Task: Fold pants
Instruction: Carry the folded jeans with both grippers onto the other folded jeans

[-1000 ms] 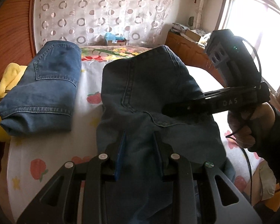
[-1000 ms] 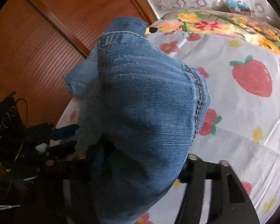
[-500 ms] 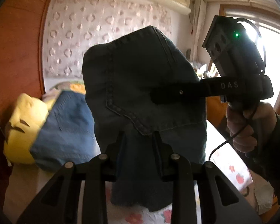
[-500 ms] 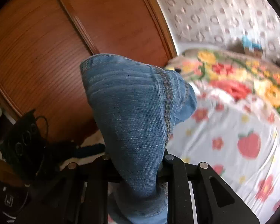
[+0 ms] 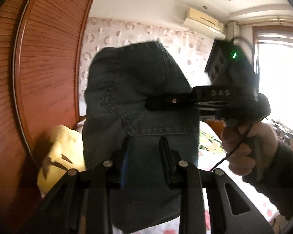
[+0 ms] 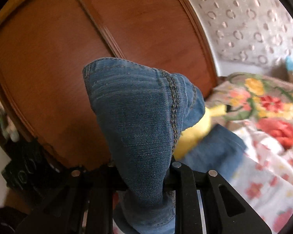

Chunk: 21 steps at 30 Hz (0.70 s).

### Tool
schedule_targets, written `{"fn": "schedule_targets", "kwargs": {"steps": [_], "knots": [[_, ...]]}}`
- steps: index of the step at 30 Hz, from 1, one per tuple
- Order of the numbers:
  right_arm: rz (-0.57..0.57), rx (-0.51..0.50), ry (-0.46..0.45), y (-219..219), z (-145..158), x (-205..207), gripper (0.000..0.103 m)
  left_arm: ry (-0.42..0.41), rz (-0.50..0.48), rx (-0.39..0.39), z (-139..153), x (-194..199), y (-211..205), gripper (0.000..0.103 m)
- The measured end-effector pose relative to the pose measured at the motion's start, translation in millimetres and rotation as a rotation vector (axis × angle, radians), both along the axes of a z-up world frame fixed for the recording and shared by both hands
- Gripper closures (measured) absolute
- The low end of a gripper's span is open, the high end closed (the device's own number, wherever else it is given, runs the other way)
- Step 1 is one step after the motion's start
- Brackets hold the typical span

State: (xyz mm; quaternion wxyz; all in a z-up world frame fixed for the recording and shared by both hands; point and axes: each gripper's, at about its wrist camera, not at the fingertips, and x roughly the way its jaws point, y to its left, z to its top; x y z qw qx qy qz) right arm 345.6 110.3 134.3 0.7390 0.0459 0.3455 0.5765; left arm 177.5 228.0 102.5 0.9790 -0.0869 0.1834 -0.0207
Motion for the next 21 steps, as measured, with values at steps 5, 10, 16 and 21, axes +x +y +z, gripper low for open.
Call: {"fn": "schedule_targets", "kwargs": {"steps": [5,10,16,21], "knots": [[-0.088,0.054,0.212,13.9,-73.2,81.3,0.084,0.144,-0.041,-0.006,-52.0,62.7,17.2,0.075],[-0.214,-0.128,0.277,6.4,-170.0,142.7,0.081,0.301,-0.061,-0.045,-118.0,98.0,13.0,0.075],[-0.242,-0.253,0.121,-7.8,-146.5,139.9,0.041,0.337,-0.063,-0.061,-139.9,94.4,5.0,0.075],[-0.279,-0.327,-0.052,-11.4,-121.1,131.7,0.039,0.36,-0.079,-0.051,-139.0,86.6,-3.7,0.075]]}}
